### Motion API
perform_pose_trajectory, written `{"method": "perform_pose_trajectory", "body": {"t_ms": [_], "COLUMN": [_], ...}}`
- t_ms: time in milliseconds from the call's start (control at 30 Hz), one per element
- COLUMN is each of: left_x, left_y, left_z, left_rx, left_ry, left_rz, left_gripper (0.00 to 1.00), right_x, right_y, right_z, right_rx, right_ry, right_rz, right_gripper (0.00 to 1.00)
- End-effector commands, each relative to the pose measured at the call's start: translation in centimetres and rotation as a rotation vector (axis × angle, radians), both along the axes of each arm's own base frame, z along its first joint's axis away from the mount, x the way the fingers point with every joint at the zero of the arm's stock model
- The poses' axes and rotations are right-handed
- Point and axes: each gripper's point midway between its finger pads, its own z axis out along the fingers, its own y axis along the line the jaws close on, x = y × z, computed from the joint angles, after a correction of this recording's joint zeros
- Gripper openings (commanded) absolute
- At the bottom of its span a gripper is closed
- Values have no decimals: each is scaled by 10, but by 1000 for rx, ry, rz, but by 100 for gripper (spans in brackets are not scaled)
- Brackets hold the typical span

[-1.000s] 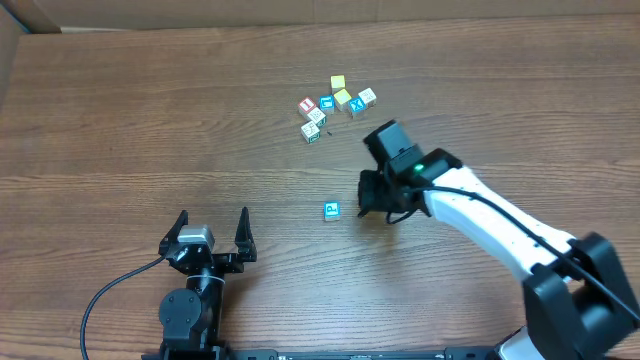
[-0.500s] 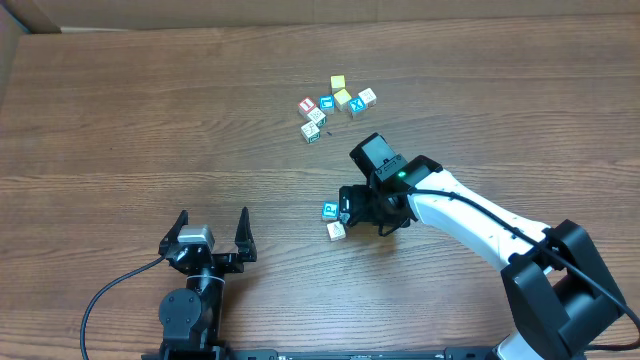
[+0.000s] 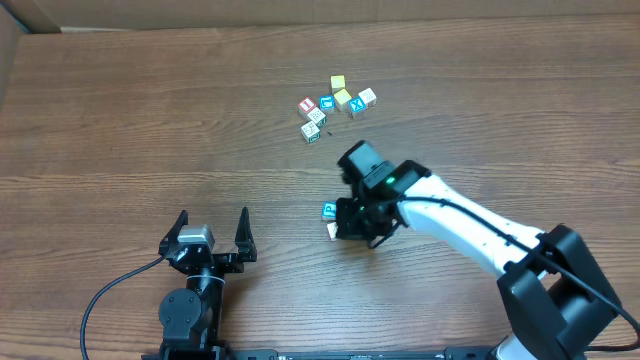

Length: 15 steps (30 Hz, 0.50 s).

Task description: Flip 3 blocks

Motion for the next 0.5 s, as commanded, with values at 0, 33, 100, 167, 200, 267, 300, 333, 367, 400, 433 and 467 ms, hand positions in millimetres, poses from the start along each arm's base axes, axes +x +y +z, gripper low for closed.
{"method": "perform_pose_trajectory", "body": {"t_ms": [0, 33, 100, 167, 200, 267, 300, 333, 367, 400, 433, 467], "left_x": [0, 0, 0, 0, 0, 0, 0, 0, 0, 0, 0, 0], "left_y": [-3, -3, -3, -3, -3, -3, -3, -3, -3, -3, -3, -3], "left_z": [1, 1, 1, 1, 1, 1, 1, 1, 1, 1, 1, 1], "left_rx": [21, 21, 21, 21, 21, 21, 21, 21, 21, 21, 21, 21], "left_ry": [-7, -7, -7, -7, -7, -7, -7, -7, -7, -8, -7, -7], "left_rz": [-16, -16, -16, -16, -16, -16, -16, -16, -16, -16, -16, -16], "left_gripper": [100, 100, 100, 100, 100, 100, 100, 100, 100, 100, 100, 100], "right_x": [2, 2, 1, 1, 2, 2, 1, -1, -2, -4, -4, -5], "right_y": [18, 20, 26, 31, 34, 35, 37, 40, 43, 46, 46, 45], "right_z": [9, 8, 6, 3, 0, -10, -12, -16, -19, -23, -26, -26], "right_rx": [-1, -13, -34, -58, -75, -123, -133, -141, -141, -142, -146, -149], "right_ry": [-82, -96, -125, -171, -202, -246, -256, -262, -267, -266, -263, -261], "right_rz": [37, 26, 3, 7, 12, -14, -15, -15, -7, 3, 4, 4], "right_gripper": [4, 4, 4, 4, 4, 4, 4, 5, 9, 18, 18, 18]}}
